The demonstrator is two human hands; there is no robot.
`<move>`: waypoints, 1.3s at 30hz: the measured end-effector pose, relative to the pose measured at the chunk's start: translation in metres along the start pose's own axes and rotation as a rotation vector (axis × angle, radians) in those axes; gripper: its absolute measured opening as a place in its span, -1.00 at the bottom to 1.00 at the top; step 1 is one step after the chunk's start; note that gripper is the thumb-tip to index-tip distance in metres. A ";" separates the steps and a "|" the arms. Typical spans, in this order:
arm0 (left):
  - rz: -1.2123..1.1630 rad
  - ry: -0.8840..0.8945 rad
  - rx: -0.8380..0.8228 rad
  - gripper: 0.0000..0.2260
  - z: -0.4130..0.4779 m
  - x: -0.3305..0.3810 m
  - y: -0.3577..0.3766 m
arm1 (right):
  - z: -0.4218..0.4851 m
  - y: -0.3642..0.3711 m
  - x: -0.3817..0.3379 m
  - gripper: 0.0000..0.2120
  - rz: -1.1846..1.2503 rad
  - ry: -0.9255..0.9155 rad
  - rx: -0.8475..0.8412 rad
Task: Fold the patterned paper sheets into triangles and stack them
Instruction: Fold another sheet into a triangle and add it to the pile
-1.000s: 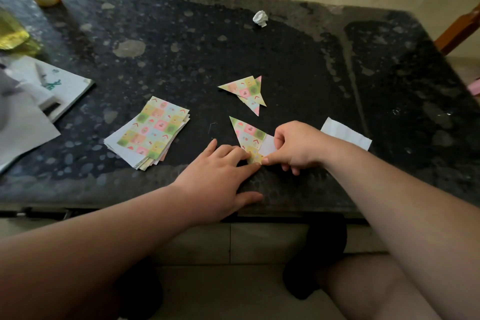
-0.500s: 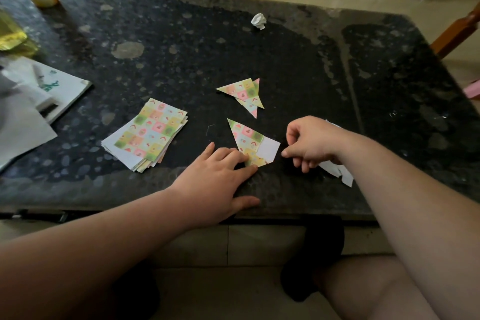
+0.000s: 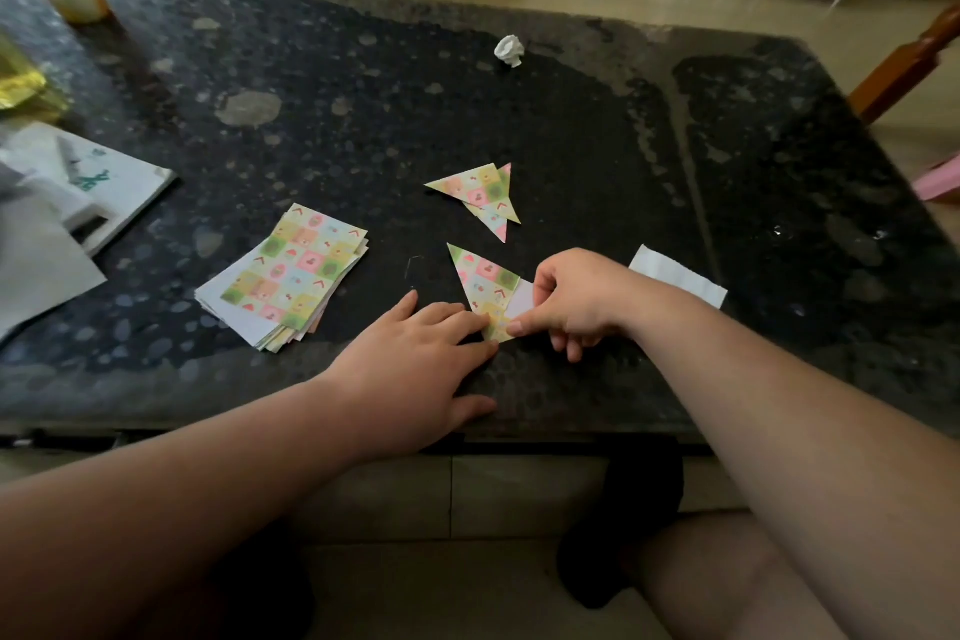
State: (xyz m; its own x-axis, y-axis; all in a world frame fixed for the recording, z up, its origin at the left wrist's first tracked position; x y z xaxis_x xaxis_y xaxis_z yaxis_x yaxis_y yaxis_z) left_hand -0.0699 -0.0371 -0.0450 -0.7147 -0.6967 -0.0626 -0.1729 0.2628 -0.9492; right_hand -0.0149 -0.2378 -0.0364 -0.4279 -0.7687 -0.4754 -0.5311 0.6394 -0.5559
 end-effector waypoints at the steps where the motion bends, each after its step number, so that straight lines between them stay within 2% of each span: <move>1: -0.004 0.002 -0.002 -0.42 -0.001 0.000 0.001 | -0.001 0.000 0.000 -0.64 -0.003 0.001 0.001; 8: -0.098 -0.010 -0.036 -0.51 -0.009 -0.003 -0.001 | -0.006 0.000 -0.006 -0.69 -0.031 0.002 0.017; 12: -0.200 -0.038 0.107 -0.69 -0.006 -0.016 -0.010 | -0.010 -0.004 -0.012 -0.66 -0.136 -0.061 0.155; 15: -0.313 -0.170 0.256 -0.76 0.007 -0.037 -0.019 | -0.011 -0.006 -0.013 -0.60 -0.117 -0.089 0.236; 17: -0.389 -0.275 0.303 -0.72 0.018 -0.047 -0.024 | -0.010 -0.004 -0.011 -0.58 -0.103 -0.094 0.289; 20: -0.446 -0.368 0.216 -0.49 0.032 -0.043 -0.025 | -0.006 0.001 -0.009 -0.59 -0.087 -0.147 0.342; 22: -0.460 -0.392 0.147 -0.32 0.039 -0.033 -0.024 | -0.002 0.003 -0.010 -0.65 -0.001 -0.206 0.300; 25: -0.366 -0.421 0.121 -0.22 0.047 -0.020 -0.018 | -0.002 0.005 -0.015 -0.71 0.170 -0.292 0.211; 28: -0.307 -0.424 0.154 -0.23 0.048 -0.016 -0.016 | -0.004 0.003 -0.016 -0.54 0.270 -0.300 0.162; 31: -0.346 -0.381 0.172 -0.32 0.044 -0.019 -0.016 | -0.005 0.000 -0.011 -0.33 0.297 -0.322 0.066; 33: -0.409 -0.353 0.197 -0.36 0.041 -0.026 -0.017 | -0.005 0.001 -0.009 -0.28 0.292 -0.362 -0.005; 36: -0.467 -0.385 0.228 -0.36 0.035 -0.040 -0.015 | -0.002 0.005 -0.006 -0.42 0.268 -0.403 -0.036; 39: -0.418 -0.446 0.241 -0.40 0.024 -0.051 -0.002 | -0.001 0.008 -0.006 -0.58 0.054 -0.435 0.014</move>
State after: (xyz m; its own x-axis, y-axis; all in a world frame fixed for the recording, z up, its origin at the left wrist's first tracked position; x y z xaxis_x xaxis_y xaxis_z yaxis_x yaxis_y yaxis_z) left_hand -0.0165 -0.0183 -0.0469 -0.2614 -0.9314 0.2534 -0.1814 -0.2105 -0.9606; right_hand -0.0172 -0.2284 -0.0369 -0.1053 -0.6580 -0.7456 -0.5054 0.6811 -0.5297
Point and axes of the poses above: each hand's wrist, its own z-axis towards the middle knuckle, its own y-axis out of the palm, x = y × z, the point moved 1 cm from there along z, towards the middle knuckle, and after that the axes turned 10 degrees about z, right-handed, at the moved point
